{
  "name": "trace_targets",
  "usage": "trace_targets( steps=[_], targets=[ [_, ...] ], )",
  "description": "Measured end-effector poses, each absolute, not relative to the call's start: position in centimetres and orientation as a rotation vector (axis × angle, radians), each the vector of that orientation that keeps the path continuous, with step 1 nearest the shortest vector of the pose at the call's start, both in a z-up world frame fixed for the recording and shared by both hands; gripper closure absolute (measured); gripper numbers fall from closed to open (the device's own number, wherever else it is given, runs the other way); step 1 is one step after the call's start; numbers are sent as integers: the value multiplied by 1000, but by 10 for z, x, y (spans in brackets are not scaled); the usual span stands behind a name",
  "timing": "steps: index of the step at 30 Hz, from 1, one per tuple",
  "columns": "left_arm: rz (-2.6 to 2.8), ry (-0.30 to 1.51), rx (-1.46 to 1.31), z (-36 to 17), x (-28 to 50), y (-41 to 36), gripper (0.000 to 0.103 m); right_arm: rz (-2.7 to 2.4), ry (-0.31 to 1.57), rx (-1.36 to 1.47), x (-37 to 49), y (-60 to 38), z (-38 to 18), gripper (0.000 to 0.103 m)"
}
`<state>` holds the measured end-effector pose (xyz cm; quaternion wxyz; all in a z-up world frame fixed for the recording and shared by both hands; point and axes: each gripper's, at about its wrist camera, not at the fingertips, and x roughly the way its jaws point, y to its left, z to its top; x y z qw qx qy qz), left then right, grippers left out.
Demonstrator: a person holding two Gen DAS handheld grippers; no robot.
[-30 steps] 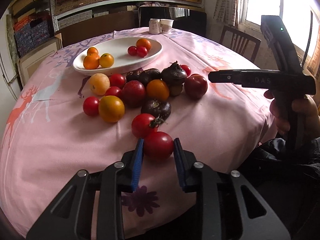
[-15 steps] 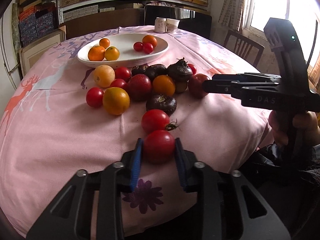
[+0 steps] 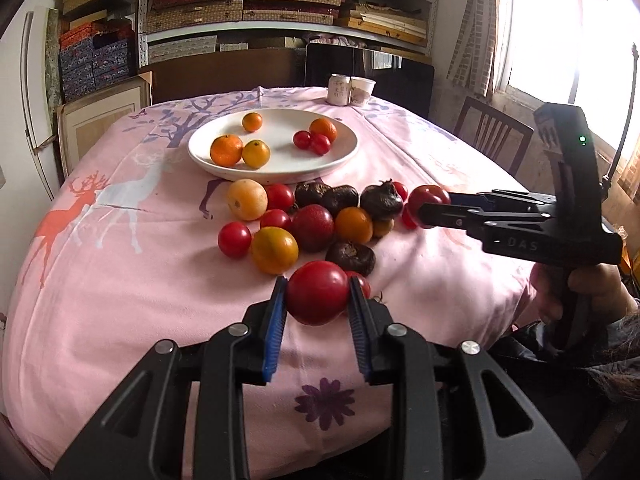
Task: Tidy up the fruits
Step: 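Carry both red tomatoes onto the plate and open both tools, then grasp a red tomato with the left tool while the right tool grasps a red tomato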
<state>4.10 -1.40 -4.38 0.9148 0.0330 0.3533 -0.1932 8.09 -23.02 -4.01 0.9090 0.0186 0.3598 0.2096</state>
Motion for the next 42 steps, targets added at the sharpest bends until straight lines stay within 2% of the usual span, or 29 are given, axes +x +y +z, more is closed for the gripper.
trace_targets(
  steps=[8,15,23,26,27,28,29,31,36,42],
  targets=[
    [-386,736,17,-40,87,-9,74,424,752,109,110,-246,-24,63],
    [-392,719,-7,-12,169,-15,74,462,735,150,174,-236,7,63],
    [-303,797,10,-17,293,-31,73,439,793,103,254,-198,-17,62],
    [-262,834,-7,-28,324,-31,69,434,798,106,270,-194,-23,60],
    [-258,840,-16,-30,328,-29,67,429,792,115,271,-195,-23,55],
    [-255,837,-29,-31,330,-25,61,428,782,125,271,-198,-21,54],
    [-252,829,-40,-31,328,-21,47,427,770,126,268,-200,-19,53],
    [-241,802,-63,-27,320,-13,35,417,748,111,259,-205,-15,53],
    [-275,799,-76,-24,279,3,34,410,745,113,221,-224,-15,53],
    [-359,800,37,-32,192,3,33,379,762,123,171,-250,-29,53]
  ],
)
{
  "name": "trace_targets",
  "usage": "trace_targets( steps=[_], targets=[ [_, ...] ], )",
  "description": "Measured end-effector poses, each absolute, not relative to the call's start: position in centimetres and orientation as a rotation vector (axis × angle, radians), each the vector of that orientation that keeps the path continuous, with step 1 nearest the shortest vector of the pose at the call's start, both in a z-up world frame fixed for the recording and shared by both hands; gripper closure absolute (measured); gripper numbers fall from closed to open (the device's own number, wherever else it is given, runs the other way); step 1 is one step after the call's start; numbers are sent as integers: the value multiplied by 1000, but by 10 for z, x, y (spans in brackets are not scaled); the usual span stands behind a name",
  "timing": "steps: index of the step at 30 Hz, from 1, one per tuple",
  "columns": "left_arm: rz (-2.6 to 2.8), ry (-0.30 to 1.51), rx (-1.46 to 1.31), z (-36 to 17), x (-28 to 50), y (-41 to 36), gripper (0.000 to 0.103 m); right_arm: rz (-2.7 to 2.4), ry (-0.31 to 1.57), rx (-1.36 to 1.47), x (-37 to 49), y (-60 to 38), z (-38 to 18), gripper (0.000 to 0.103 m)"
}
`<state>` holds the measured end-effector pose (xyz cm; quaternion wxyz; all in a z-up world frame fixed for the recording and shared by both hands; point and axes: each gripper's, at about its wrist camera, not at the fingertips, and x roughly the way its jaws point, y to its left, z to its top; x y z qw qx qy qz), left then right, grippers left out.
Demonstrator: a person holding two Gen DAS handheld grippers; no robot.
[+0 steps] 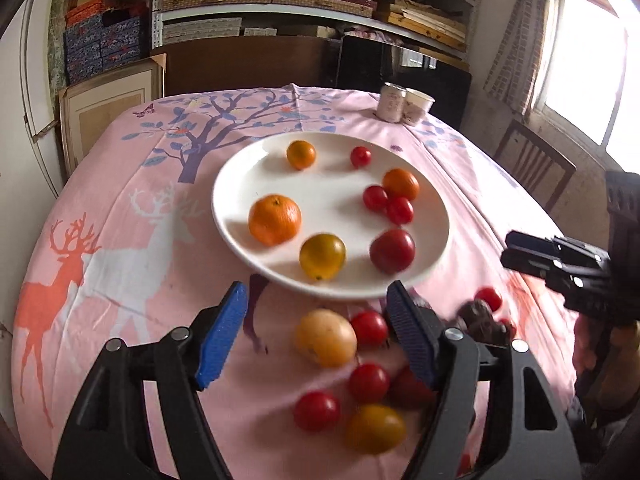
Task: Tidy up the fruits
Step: 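Grasp a red tomato with the left tool while the right tool grasps a red tomato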
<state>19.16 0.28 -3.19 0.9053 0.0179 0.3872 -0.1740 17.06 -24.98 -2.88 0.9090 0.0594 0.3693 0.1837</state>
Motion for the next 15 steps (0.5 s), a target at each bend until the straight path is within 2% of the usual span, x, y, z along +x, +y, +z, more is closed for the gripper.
trace_targets(
  steps=[7,10,13,15],
  targets=[
    [-479,795,149,-40,88,-17,33,329,770,191,135,-279,-43,53],
    [-517,803,240,-52,59,-40,43,315,771,198,127,-285,-47,53],
    [-504,813,286,-67,53,-56,45,313,776,208,121,-287,-50,53],
    [-497,847,262,-77,59,-59,58,311,783,209,117,-286,-52,53]
  ],
)
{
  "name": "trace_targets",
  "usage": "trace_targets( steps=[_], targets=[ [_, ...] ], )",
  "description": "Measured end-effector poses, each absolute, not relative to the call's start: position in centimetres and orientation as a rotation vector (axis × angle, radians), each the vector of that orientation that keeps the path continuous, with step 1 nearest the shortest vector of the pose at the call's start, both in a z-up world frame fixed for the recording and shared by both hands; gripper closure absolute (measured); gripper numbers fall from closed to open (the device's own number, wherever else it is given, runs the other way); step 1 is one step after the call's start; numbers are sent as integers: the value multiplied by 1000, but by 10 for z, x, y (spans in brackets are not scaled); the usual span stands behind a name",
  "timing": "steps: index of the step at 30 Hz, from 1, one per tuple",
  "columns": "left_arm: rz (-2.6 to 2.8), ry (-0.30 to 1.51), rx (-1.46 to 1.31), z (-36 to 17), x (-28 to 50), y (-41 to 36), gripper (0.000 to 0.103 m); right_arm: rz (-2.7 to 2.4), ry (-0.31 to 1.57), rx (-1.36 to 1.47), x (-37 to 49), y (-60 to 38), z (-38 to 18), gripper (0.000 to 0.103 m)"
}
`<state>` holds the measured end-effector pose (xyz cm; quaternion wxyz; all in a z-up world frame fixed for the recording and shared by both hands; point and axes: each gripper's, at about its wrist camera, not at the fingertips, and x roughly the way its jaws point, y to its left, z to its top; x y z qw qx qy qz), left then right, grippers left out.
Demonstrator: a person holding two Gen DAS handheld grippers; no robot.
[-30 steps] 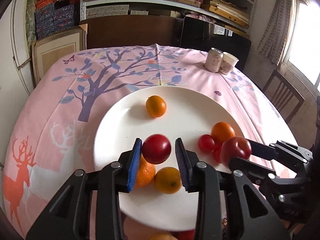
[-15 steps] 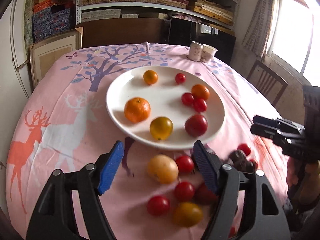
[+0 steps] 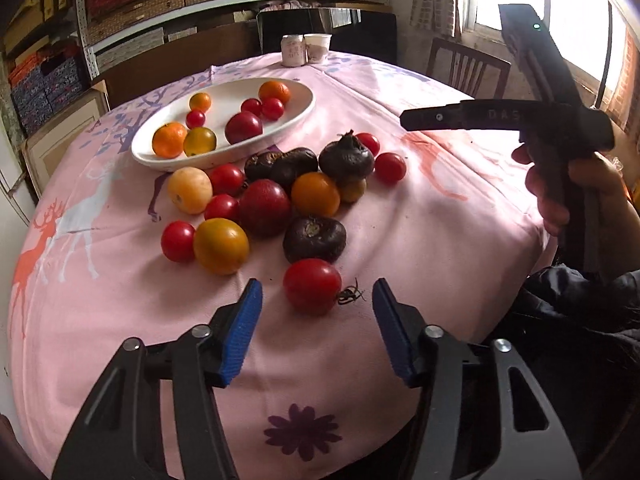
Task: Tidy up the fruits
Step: 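Grasp a red tomato with the left tool while the right tool grasps a red tomato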
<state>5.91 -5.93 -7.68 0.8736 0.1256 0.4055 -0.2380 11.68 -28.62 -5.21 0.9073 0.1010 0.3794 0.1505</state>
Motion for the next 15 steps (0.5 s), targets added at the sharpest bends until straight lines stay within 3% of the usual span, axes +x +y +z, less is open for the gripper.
trace_targets(
  steps=[1,4,15],
  targets=[
    [-483,857,268,-82,62,-61,67,312,788,203,114,-285,-53,53],
    [-469,839,241,-83,60,-58,71,323,800,163,104,-281,-58,53],
    [-460,768,123,-51,53,-31,71,384,850,50,109,-247,-71,54]
  ],
)
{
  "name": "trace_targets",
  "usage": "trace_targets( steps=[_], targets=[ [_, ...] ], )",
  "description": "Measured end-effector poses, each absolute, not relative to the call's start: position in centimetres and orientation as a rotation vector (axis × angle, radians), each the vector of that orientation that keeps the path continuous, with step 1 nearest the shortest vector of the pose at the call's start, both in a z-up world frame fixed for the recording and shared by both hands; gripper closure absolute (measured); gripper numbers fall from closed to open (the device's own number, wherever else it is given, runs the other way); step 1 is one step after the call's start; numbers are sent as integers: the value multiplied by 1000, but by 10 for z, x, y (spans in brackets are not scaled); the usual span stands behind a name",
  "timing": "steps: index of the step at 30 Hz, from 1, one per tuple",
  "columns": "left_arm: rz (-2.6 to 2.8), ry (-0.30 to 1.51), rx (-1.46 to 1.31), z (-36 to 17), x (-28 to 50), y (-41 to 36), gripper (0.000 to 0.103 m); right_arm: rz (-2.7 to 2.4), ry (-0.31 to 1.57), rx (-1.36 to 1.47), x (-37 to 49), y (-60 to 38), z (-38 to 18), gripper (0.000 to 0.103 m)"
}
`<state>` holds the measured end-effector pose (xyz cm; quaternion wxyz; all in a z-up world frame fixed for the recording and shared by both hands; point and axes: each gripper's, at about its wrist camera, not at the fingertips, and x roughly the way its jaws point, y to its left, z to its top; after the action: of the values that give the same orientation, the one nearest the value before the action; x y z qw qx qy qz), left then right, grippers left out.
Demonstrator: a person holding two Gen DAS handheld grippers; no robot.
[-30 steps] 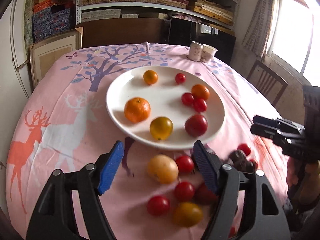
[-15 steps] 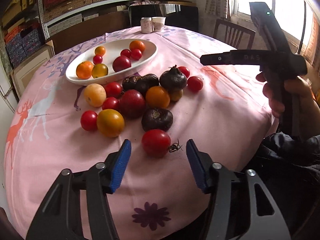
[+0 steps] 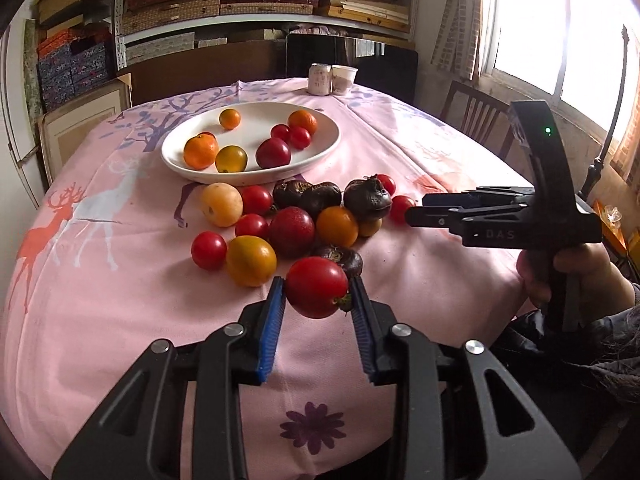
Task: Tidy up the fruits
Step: 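Grasp a red tomato with the left tool while the right tool grasps a red tomato, then lower both red tomatoes onto the white plate and open the tools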
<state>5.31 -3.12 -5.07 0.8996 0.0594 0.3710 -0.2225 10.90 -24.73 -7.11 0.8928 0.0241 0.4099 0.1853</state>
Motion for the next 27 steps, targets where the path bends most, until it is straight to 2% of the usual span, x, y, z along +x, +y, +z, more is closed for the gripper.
trace_targets(
  steps=[5,6,18,27],
  targets=[
    [-460,784,121,-56,54,-32,71,359,905,39,126,-241,-78,69],
    [-459,785,121,-57,54,-32,71,357,916,52,128,-243,-79,76],
    [-418,730,56,-37,80,-12,71,375,792,166,122,-271,-36,76],
    [-382,686,79,-11,178,-29,70,421,767,213,190,-258,1,76]
  ],
)
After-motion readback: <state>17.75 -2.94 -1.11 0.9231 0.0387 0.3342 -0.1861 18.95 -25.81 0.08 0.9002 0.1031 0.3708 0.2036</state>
